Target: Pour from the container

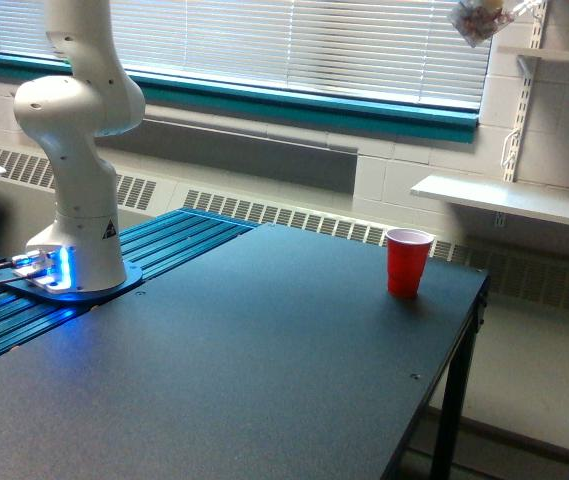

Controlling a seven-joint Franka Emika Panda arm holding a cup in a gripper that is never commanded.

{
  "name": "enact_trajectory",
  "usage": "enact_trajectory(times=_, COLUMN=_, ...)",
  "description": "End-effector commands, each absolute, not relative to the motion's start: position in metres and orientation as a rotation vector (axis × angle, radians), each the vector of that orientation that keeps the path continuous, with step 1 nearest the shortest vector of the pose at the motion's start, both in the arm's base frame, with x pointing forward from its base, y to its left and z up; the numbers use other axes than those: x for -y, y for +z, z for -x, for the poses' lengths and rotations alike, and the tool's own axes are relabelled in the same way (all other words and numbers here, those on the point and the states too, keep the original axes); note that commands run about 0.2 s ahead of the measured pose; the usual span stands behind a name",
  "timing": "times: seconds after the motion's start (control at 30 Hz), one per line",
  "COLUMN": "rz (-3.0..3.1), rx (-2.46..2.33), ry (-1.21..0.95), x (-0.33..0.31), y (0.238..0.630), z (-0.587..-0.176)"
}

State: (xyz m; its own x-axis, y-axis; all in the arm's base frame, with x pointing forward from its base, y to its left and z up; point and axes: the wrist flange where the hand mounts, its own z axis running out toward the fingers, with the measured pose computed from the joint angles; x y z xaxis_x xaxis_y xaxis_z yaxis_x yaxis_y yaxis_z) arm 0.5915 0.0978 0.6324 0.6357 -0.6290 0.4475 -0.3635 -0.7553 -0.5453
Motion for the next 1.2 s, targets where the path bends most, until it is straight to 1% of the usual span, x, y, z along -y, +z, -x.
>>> enact_trajectory(times=0.03, rz=2.441, rx=-0.742, ry=-0.853, x=-0.085, y=0.649, z=-0.582)
enact_trajectory(times=0.23, rz=2.358, rx=-0.735, ry=-0.767, x=-0.098, y=0.651, z=-0.564)
enact_trajectory(times=0.6, rz=2.205, rx=-0.718, ry=-0.564, x=-0.157, y=0.637, z=-0.519)
enact_trajectory(times=0.7, rz=2.170, rx=-0.754, ry=-0.475, x=-0.173, y=0.618, z=-0.507)
enact_trajectory(times=0.8, rz=2.141, rx=-0.823, ry=-0.344, x=-0.188, y=0.589, z=-0.495)
enact_trajectory(times=0.9, rz=2.116, rx=-0.852, ry=-0.266, x=-0.192, y=0.570, z=-0.485)
enact_trajectory(times=1.07, rz=2.042, rx=-0.932, ry=-0.163, x=-0.190, y=0.546, z=-0.470)
enact_trajectory(times=1.2, rz=1.970, rx=-0.979, ry=-0.107, x=-0.187, y=0.536, z=-0.462)
